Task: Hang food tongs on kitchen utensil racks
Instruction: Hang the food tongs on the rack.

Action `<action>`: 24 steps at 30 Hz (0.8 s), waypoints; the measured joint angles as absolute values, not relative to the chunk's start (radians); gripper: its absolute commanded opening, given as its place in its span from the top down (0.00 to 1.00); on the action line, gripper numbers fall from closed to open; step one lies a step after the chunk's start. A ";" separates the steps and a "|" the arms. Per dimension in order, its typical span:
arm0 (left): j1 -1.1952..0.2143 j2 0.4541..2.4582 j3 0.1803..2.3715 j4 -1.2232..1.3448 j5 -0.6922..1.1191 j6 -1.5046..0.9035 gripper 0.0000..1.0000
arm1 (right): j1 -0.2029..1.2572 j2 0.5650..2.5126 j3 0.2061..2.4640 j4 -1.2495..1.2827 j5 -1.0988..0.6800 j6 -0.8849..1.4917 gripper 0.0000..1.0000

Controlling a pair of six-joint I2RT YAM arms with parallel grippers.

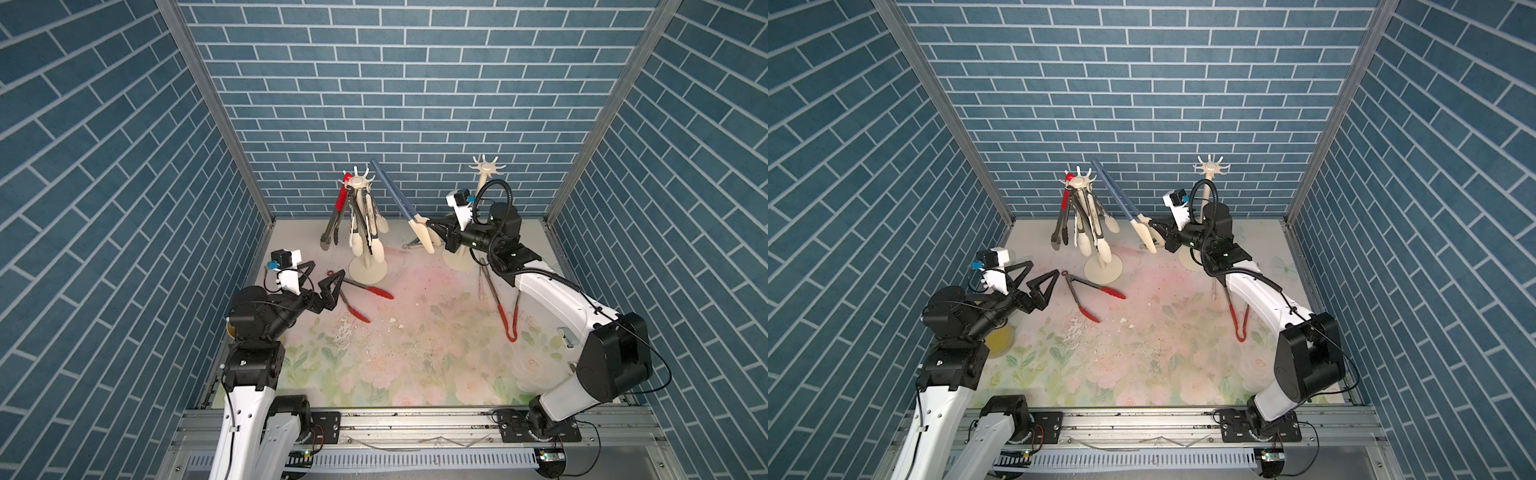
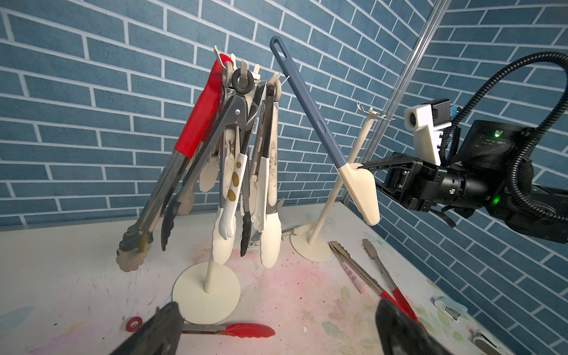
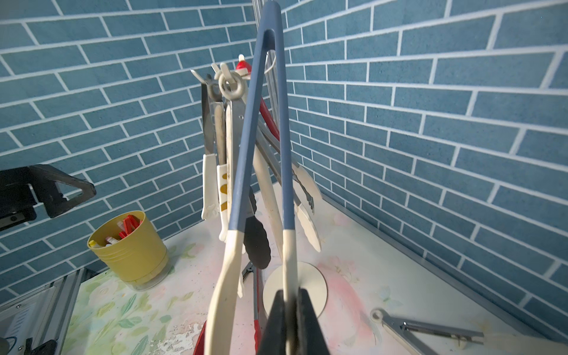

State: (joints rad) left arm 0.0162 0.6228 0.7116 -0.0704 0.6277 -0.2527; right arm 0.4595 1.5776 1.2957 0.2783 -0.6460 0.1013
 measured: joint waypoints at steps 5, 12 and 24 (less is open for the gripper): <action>0.016 0.623 0.712 -0.070 0.630 -0.253 0.01 | 0.453 1.623 1.340 0.329 -0.710 0.125 1.00; 0.016 0.622 0.697 -0.064 0.630 -0.253 0.01 | 0.452 1.678 1.383 0.368 -0.794 0.153 1.00; 0.016 0.624 0.685 -0.063 0.630 -0.253 0.01 | 0.428 1.731 1.386 0.419 -0.843 0.189 1.00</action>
